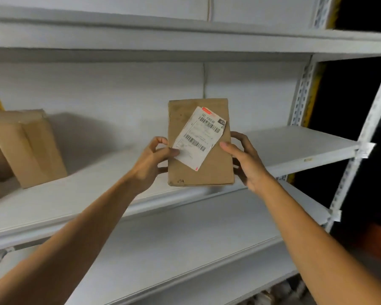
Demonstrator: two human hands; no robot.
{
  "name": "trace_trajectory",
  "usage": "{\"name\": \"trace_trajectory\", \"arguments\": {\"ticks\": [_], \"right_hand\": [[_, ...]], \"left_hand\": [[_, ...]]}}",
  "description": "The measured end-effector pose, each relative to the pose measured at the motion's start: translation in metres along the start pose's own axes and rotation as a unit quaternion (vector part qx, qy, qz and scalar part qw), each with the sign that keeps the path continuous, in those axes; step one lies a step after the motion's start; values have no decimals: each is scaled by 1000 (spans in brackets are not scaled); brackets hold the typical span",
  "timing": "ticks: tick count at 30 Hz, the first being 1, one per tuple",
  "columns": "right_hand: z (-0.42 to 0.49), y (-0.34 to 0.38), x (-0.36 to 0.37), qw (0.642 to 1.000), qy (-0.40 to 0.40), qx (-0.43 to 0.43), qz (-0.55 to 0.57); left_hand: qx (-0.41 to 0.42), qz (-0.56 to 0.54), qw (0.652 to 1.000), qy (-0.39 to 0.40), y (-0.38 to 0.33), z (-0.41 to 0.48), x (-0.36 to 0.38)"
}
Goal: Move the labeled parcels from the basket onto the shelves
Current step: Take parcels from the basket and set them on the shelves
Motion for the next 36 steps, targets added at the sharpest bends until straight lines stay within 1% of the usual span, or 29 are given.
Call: {"name": "trace_trajectory", "arguments": {"ticks": [3,7,10,16,20,24,28,32,36], "right_hand": [[-10,4,-39,998,-59,-12,-12],[-35,3,-93,990,-142,-16,-13],[-65,-7,-132,981,-195,-7,-17],[-151,-41,-196,944,-327,22,-31],[-218,-56,-233,912,-406,42,-44],[-293,-72,-261,882,-462,76,-58],[-364,-83,-286,854,-505,107,-59],[-434,-98,-305,835,-532,131,-52],[-496,-125,-318,814,-558,162,-11]], "left_hand": [[7,-13,998,56,7,25,39],[-15,-30,991,132,24,50,98],[-37,-45,978,198,47,57,144],[-96,-68,948,297,101,46,239],[-141,-66,924,349,140,17,304],[-170,-53,900,397,170,-26,368],[-208,-49,880,424,200,-76,424],[-234,-38,870,433,233,-126,469],[-259,-7,847,463,265,-175,503]]}}
Point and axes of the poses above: each hand's wrist, its own z-axis towards the middle knuckle, its own x-axis out of the palm, y = z × x, the point moved 4 cm from there along z, towards the middle knuckle, and after that the axes turned 6 degrees about -z, right-handed, at the moved point
